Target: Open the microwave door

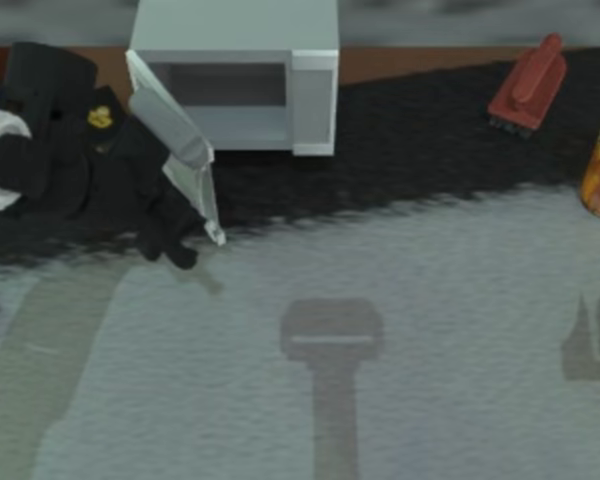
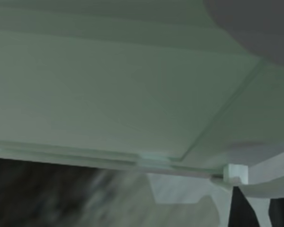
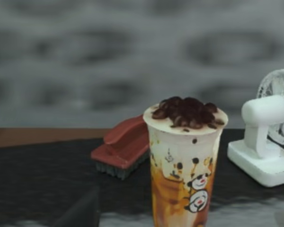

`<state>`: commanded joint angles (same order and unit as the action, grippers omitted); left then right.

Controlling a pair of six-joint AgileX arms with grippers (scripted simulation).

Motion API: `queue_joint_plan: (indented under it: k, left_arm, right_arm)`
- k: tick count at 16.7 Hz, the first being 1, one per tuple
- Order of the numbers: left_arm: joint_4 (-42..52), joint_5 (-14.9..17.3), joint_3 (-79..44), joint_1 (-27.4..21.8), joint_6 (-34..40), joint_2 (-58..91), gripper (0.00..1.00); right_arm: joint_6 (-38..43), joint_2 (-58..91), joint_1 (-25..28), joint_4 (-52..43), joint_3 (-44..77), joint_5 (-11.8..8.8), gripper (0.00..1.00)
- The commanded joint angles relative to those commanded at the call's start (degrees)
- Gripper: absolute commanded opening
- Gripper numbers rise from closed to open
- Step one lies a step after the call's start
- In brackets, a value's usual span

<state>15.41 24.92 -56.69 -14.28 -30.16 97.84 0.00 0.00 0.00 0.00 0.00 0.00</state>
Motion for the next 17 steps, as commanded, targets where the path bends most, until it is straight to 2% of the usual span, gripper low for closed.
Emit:
queue_joint_plan:
  k: [10,17]
  left_arm:
    - [0.0,0.0,0.0,0.0,0.0,0.0,0.0]
    - [1.9,2.3,-0.5,1.5,-3.8,0.0,0.0]
  right_arm:
    - [0.0,0.0,0.0,0.0,0.0,0.0,1.0]
    - [0.0,0.0,0.0,0.0,0.0,0.0,1.0]
